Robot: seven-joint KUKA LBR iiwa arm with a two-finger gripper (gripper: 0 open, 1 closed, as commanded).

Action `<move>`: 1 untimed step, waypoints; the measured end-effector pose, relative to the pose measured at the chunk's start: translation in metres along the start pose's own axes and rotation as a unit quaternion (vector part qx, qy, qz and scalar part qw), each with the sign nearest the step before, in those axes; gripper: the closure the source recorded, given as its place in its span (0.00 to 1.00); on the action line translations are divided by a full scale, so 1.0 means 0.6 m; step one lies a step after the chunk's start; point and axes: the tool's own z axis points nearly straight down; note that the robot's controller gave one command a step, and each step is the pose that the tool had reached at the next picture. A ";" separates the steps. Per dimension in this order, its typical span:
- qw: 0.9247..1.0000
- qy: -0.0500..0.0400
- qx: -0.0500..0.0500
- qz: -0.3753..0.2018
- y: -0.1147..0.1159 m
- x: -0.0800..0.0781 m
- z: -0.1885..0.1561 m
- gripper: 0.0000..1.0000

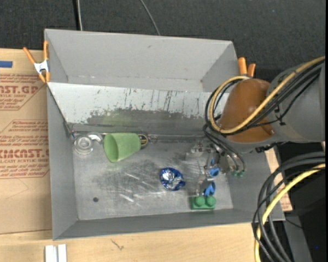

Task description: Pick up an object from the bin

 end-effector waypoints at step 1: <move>0.999 -0.015 0.005 -0.038 0.110 0.054 0.024 0.00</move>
Offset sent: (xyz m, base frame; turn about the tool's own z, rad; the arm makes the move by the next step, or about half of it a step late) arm -0.0420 0.0629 -0.0191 -0.0752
